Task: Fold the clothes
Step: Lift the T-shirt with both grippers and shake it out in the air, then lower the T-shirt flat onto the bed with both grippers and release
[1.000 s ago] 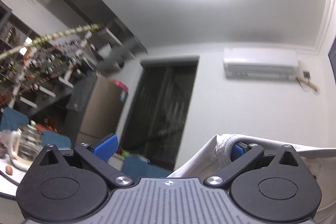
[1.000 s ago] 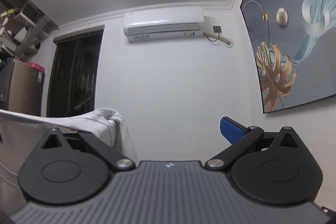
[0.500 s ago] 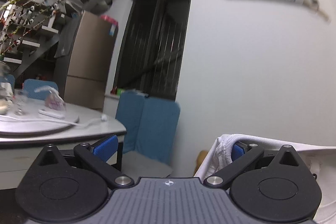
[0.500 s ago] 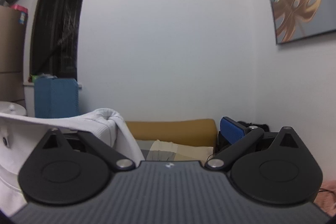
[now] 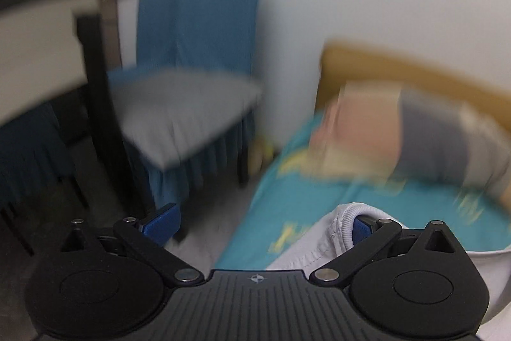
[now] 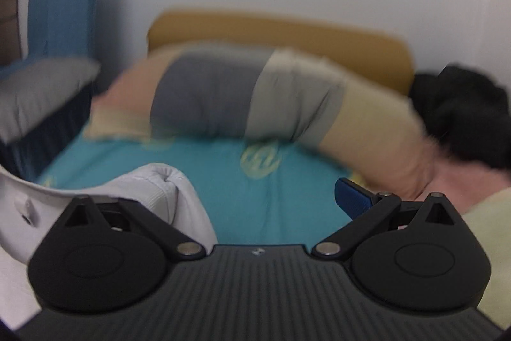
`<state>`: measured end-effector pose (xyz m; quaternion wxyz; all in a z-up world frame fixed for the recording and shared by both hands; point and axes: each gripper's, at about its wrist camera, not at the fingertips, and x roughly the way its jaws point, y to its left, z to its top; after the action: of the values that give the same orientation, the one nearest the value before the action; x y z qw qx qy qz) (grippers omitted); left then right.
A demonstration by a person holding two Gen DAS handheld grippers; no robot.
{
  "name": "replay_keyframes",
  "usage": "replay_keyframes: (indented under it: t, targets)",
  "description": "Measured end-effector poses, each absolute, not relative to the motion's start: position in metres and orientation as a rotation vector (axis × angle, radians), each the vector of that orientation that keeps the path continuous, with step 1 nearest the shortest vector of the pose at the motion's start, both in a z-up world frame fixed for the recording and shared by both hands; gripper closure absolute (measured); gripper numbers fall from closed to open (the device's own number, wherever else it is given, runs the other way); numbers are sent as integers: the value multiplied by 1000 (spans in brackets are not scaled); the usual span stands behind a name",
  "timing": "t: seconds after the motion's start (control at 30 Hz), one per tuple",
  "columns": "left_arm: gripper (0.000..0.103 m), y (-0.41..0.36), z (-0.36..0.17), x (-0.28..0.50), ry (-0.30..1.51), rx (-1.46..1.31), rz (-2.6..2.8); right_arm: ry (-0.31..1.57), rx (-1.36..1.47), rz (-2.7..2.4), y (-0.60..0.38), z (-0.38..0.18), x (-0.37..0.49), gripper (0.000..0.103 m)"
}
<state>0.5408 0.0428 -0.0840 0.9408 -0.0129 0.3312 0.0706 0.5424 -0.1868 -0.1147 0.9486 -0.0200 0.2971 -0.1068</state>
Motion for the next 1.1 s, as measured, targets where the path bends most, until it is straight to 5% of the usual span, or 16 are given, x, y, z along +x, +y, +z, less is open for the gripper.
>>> replay_keyframes:
  t: [0.17, 0.37, 0.7, 1.1]
  targets:
    - [0, 40, -157, 584, 886, 54, 124, 828, -75, -160, -188, -172, 579, 0]
    - [0, 34, -155, 598, 1039, 177, 29, 945, -57, 0, -190, -166, 578, 0]
    - [0, 39, -55, 516, 871, 148, -38, 813, -8, -10, -166, -89, 510, 0]
    - [0, 77, 76, 285, 710, -94, -39, 573, 103, 34, -146, 46, 297, 0]
